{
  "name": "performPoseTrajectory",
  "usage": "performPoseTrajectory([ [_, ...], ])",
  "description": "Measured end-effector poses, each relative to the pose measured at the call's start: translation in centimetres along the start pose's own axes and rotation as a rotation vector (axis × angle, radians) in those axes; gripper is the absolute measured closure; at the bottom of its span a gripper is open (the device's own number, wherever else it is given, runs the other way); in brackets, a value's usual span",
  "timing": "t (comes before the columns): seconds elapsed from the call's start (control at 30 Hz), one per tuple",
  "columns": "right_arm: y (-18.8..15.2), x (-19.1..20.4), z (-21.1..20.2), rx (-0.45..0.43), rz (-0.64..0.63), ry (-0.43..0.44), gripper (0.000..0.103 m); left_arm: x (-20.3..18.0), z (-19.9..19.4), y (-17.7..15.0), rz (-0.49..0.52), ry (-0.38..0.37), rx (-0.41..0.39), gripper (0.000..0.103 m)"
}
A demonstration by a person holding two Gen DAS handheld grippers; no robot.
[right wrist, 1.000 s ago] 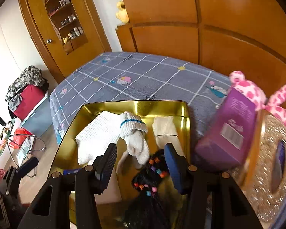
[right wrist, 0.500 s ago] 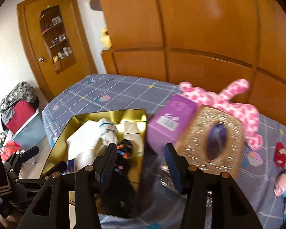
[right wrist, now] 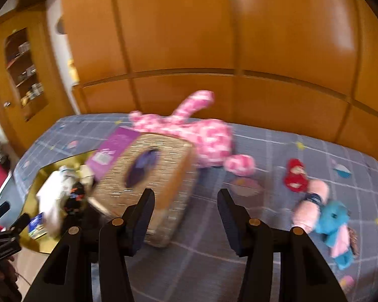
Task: Organize soft objects
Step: 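Move both tools back to the toys and grasp the red sock with the left gripper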
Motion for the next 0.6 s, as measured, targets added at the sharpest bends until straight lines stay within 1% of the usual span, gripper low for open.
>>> performPoseTrajectory([
  [0.2, 0.4, -6.5, -0.8, -0.021, 0.084, -0.111, 0.051, -1.4, -0.3, -0.1, 0.029, -0.016, -0.005, 0.0],
  [0.5, 0.5, -16.1, -1.4, -0.017, 0.223, -0.276, 0.051, -3.8, -0.7, 0.1, 0.081, -0.041, -0.016, 0.0],
  [0.6, 0.5, -19.9, -1.7, -0.023, 0.283, -0.336, 0.051, -4.9, -1.2, 0.5, 0.101, -0.064, -0.039, 0.0],
])
Point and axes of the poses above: each gripper's, at about its wrist camera, not at the fingertips, and z roughly the way its jaws point, x to its left, y to its top, the point moved 6 cm from there along z, roughly the way its jaws point, and after that the axes turned 9 degrees about z, right-handed, at the moved point
